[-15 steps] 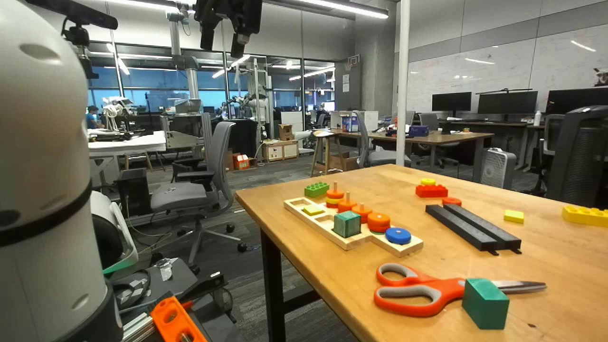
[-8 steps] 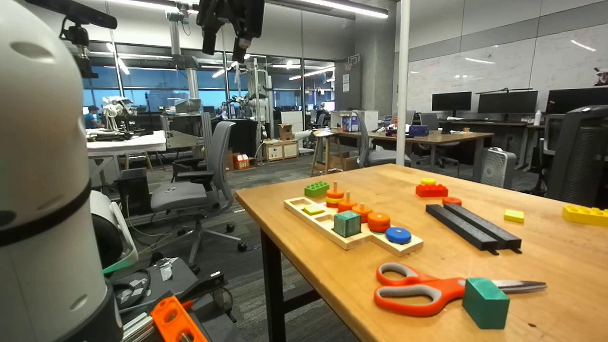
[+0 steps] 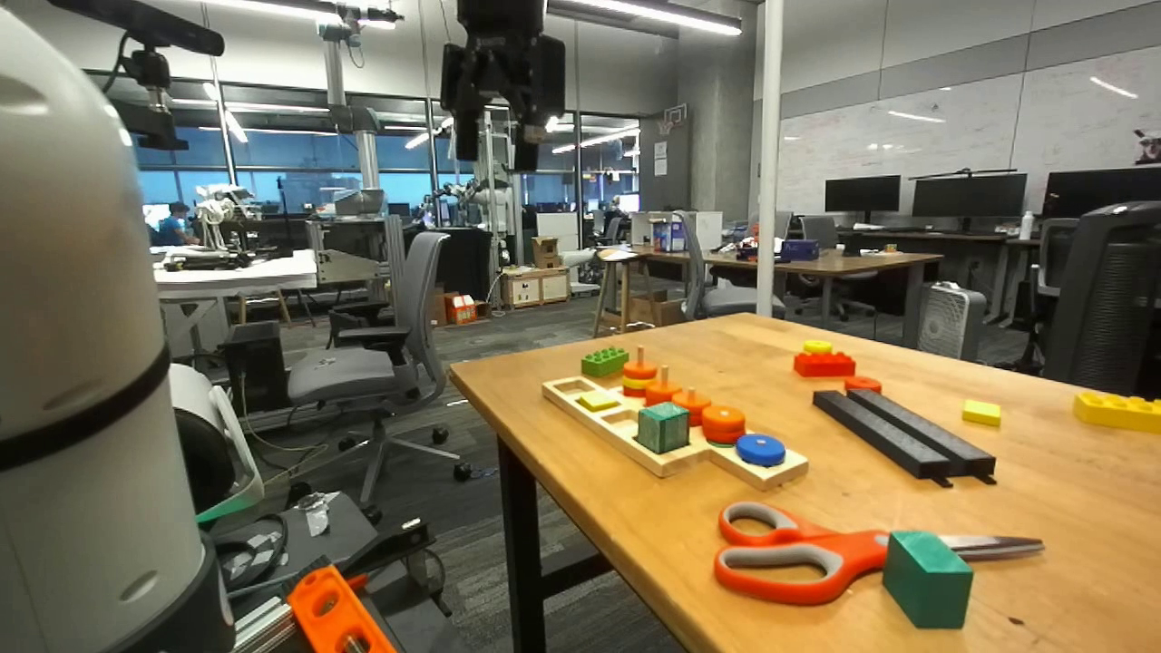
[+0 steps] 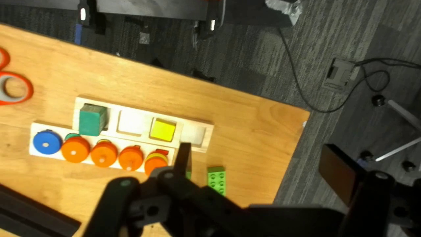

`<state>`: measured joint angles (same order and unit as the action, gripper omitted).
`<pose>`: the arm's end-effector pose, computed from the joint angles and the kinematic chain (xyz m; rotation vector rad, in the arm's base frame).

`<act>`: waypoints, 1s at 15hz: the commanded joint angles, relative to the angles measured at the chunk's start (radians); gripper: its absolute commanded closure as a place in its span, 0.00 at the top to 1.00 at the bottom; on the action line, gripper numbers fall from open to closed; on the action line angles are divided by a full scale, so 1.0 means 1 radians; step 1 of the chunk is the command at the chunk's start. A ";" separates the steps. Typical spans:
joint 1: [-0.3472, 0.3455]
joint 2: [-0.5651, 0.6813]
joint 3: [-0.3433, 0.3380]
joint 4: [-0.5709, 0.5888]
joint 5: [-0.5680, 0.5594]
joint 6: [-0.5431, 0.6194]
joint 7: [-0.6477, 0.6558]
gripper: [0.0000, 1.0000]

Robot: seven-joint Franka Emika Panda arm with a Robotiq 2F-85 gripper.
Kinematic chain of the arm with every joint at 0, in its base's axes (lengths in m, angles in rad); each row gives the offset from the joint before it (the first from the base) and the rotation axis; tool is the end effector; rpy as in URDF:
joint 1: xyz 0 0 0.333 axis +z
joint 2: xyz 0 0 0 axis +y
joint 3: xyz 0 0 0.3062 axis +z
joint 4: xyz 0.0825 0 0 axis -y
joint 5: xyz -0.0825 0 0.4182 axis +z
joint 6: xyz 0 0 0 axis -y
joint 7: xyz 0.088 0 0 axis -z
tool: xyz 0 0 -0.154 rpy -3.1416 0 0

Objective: Remove the green square from the wooden object.

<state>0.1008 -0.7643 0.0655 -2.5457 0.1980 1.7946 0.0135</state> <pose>0.3560 0.0846 0.4524 -2.9898 -0.1377 -0.0016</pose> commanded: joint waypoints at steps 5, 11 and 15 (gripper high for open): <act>-0.122 0.049 -0.037 -0.202 -0.221 0.288 -0.029 1.00; -0.171 0.231 -0.119 -0.219 -0.315 0.476 -0.094 1.00; -0.170 0.338 -0.167 -0.220 -0.301 0.586 -0.164 1.00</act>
<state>-0.0661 -0.4967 -0.0729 -2.7672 -0.1002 2.2990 -0.0987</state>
